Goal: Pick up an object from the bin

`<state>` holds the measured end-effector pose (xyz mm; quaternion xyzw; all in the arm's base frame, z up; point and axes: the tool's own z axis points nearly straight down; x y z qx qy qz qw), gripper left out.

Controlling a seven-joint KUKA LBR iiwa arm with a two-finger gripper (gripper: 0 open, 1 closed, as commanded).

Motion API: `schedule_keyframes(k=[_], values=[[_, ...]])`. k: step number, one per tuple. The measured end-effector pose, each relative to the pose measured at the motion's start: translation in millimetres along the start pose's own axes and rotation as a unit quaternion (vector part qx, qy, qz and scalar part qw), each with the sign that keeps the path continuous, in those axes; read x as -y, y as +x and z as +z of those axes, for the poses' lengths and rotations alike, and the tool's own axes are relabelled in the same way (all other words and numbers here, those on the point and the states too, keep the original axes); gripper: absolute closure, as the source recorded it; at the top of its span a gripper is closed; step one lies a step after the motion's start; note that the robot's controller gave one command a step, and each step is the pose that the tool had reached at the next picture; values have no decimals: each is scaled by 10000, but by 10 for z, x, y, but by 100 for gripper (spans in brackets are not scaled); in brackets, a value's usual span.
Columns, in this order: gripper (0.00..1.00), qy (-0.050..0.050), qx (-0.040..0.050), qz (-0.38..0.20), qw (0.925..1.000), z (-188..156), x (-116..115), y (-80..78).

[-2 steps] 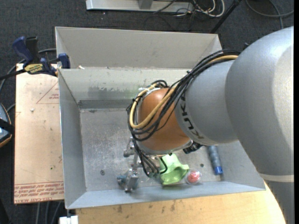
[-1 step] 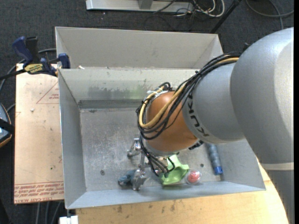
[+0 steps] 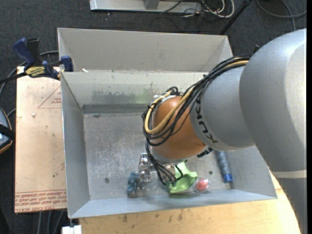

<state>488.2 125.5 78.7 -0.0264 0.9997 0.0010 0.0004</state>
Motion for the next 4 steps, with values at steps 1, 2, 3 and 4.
schedule_keyframes(k=[1, 2, 3, 4], values=[[100, 12, 39, -22, 10000, 39, -445, -20], [100, 2, 40, 2, 10000, 40, -436, -20], [100, 1, 40, 3, 10000, 40, -435, -20], [100, -6, 52, -846, 9964, -1544, -571, -93]])
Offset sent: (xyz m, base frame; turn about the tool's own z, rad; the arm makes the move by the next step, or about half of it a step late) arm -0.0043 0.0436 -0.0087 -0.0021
